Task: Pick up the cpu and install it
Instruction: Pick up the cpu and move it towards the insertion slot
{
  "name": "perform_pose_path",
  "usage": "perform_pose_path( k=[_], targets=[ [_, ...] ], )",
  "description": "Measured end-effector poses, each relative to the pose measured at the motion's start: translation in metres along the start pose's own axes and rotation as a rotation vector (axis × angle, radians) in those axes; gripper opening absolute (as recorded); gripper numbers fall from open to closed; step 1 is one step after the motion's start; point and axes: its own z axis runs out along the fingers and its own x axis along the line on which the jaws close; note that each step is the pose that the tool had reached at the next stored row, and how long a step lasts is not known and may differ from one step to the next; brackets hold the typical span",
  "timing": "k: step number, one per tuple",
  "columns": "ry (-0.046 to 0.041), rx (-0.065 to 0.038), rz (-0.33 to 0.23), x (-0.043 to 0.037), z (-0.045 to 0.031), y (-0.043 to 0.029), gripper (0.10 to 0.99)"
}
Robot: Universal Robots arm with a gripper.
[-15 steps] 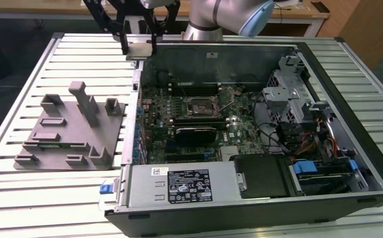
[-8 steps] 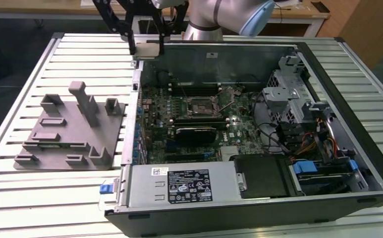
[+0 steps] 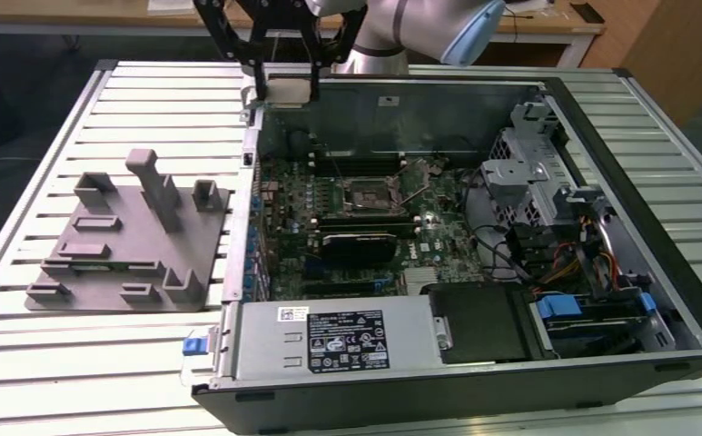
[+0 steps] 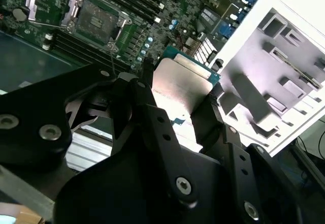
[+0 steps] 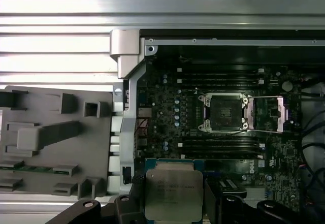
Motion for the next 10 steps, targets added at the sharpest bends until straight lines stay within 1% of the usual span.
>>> perform_pose_path(
  k=[5, 10],
  targets=[
    [0.0000, 0.000, 0.000, -0.0123, -0.0002, 0.0001, 0.549],
    [-0.0001, 0.000, 0.000, -0.0267, -0.0004, 0.0003, 0.549]
  ],
)
